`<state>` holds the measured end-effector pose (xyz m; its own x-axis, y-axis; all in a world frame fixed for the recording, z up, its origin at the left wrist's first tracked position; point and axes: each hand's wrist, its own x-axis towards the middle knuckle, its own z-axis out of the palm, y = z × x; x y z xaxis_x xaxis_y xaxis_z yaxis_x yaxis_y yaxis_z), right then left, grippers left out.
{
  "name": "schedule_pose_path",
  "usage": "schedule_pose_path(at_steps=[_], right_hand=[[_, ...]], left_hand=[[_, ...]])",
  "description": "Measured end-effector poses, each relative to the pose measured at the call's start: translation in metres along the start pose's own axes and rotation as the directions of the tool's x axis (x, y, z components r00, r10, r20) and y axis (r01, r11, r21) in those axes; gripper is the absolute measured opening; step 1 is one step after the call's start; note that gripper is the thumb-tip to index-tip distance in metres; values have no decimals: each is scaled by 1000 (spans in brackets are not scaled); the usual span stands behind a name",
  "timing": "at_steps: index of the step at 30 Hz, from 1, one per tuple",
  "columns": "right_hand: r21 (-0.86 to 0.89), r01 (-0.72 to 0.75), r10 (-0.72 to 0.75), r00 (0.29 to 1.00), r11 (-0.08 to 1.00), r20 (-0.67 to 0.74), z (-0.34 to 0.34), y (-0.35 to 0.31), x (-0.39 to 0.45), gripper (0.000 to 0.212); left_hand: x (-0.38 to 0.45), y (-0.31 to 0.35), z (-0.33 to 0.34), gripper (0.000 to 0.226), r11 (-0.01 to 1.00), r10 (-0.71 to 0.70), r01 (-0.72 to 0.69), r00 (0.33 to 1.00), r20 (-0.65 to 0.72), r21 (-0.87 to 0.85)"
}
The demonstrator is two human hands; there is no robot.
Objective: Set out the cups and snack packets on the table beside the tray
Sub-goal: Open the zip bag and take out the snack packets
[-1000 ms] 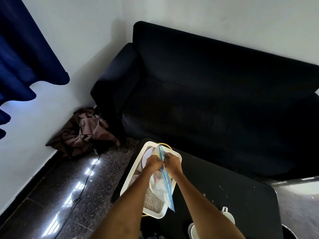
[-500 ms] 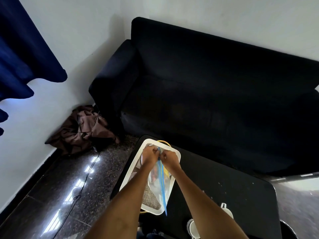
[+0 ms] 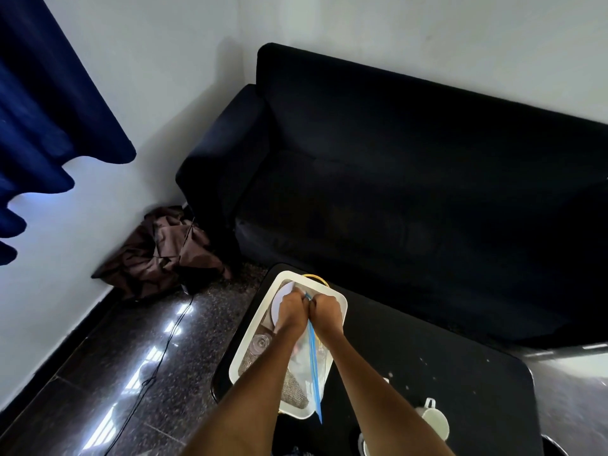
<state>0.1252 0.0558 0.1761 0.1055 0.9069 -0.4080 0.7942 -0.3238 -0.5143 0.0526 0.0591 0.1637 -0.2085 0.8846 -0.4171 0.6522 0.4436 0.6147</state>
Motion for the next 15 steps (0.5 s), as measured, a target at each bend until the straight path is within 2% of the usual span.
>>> schedule_pose_path(at_steps=[2,6,10,15], right_hand=[[18,-41,42,999,999,-29,3,-1,-2,30],[-36,-24,22,999,999,-49,7,-1,-7,29],[21,-78,80,992,997,-94,7,-2,-8,28],[37,-58,60,996,998,-59,7,1,-10,29]], left_hand=[[-2,2,2,26,1000,-16,16,1000,-23,-2],[-5,2,5,27,1000,-27,28,999,-46,13],[-6,3,7,28,998,-69,69,996,-58,-2],[-7,-2,7,28,996,-83,81,995,-52,-43]])
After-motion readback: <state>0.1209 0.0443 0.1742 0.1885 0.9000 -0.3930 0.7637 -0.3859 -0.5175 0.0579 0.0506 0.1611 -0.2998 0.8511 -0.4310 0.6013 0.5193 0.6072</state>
